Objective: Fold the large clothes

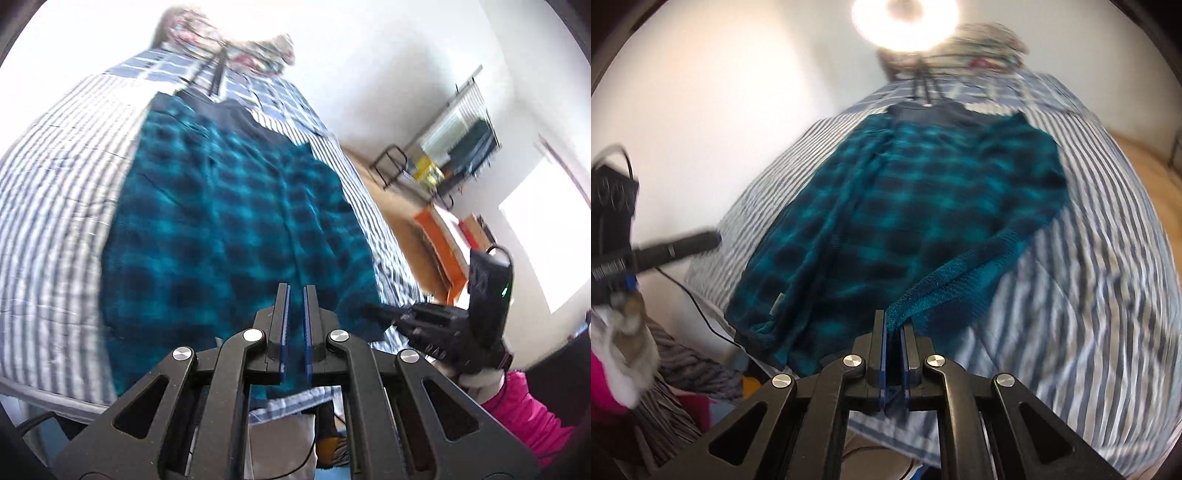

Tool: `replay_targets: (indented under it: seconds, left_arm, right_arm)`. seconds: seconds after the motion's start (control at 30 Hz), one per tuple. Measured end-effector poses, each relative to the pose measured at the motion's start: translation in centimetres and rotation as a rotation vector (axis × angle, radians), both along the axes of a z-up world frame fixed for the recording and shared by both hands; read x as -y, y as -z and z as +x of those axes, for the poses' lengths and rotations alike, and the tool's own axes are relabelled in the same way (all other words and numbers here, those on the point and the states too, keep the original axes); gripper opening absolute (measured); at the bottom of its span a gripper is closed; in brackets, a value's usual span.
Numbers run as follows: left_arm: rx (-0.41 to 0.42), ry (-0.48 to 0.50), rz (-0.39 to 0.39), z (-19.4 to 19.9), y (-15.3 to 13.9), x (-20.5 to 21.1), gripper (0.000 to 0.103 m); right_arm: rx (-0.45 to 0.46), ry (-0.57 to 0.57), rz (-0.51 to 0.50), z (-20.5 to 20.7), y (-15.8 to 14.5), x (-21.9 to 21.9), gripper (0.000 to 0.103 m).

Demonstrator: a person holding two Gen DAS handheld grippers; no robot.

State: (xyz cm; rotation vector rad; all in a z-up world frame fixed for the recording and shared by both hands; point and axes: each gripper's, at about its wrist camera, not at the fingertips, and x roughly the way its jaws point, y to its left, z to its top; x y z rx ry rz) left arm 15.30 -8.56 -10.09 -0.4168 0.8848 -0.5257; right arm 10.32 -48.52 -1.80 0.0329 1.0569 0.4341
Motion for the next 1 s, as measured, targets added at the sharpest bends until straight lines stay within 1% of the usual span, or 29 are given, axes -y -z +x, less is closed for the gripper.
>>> replay_targets:
  seconds: [0.13, 0.23, 0.33, 0.4, 0.47, 0.53, 0.6, 0.63, 0.67, 0.7, 0.73, 0.8, 0.83, 0.87, 0.9, 0.93, 0.97, 1.0]
  left_arm:
    - [0.008, -0.053, -0.037, 0.3, -0.7, -2.9, 0.003]
    - [0.015, -0.092, -0.058, 0.3, -1.1, -5.0, 0.003]
    - [0.018, -0.125, -0.077, 0.1, -1.0, -6.9, 0.003]
    - [0.013, -0.144, -0.080, 0.2, -0.7, -8.0, 0.003]
    - [0.001, -0.160, -0.081, 0.2, -0.2, -8.8, 0.003]
    - [-0.022, -0.173, -0.086, 0.2, 0.5, -9.4, 0.003]
    - [-0.048, -0.178, -0.090, 0.5, 1.3, -9.7, 0.003]
    - [-0.054, -0.179, -0.083, 0.4, 1.5, -9.6, 0.003]
    - [-0.060, -0.178, -0.074, 0.5, 1.8, -9.4, 0.003]
    - [-0.065, -0.172, -0.063, 0.5, 2.0, -9.0, 0.003]
    - [-0.068, -0.163, -0.054, 0.5, 2.2, -8.7, 0.003]
    - [-0.066, -0.141, -0.029, 0.5, 2.4, -7.7, 0.004]
    - [-0.064, -0.132, -0.021, 0.5, 2.5, -7.3, 0.010]
    - [-0.065, -0.120, -0.014, 0.7, 2.6, -6.8, 0.021]
    - [-0.066, -0.109, -0.012, 0.8, 2.7, -6.3, 0.026]
    - [-0.070, -0.096, -0.006, 0.9, 2.8, -5.6, 0.034]
    - [-0.075, -0.082, 0.000, 1.1, 3.1, -4.9, 0.038]
    - [-0.085, -0.063, 0.013, 1.3, 3.4, -3.9, 0.039]
  right_arm:
    - [0.006, -0.111, -0.075, 1.2, 0.4, -4.6, 0.003]
    - [0.001, -0.205, -0.135, 1.6, 1.3, -8.3, 0.003]
    - [-0.017, -0.313, -0.211, 1.6, 3.1, -12.1, 0.003]
    - [-0.050, -0.380, -0.254, 1.7, 4.8, -14.1, 0.003]
    - [-0.078, -0.416, -0.298, 1.6, 6.6, -15.2, 0.004]
    - [-0.091, -0.423, -0.310, 1.8, 7.7, -15.5, 0.004]
    - [-0.098, -0.429, -0.297, 2.1, 7.6, -15.4, 0.004]
    - [-0.103, -0.433, -0.283, 2.2, 7.4, -15.1, 0.006]
    - [-0.109, -0.435, -0.266, 2.3, 7.3, -15.0, 0.011]
    - [-0.124, -0.426, -0.236, 2.5, 7.1, -14.5, 0.014]
    - [-0.140, -0.412, -0.195, 2.6, 6.7, -13.8, 0.021]
    - [-0.158, -0.399, -0.112, 2.6, 5.6, -12.6, 0.029]
    - [-0.159, -0.393, -0.074, 2.5, 4.7, -11.8, 0.029]
    - [-0.155, -0.385, -0.035, 2.3, 3.8, -10.9, 0.032]
    - [-0.152, -0.377, -0.004, 2.3, 3.1, -10.1, 0.035]
    - [-0.149, -0.367, 0.028, 2.2, 2.4, -9.2, 0.044]
    - [-0.143, -0.356, 0.055, 2.3, 1.8, -8.4, 0.050]
    - [-0.134, -0.334, 0.088, 2.5, 1.0, -7.0, 0.052]
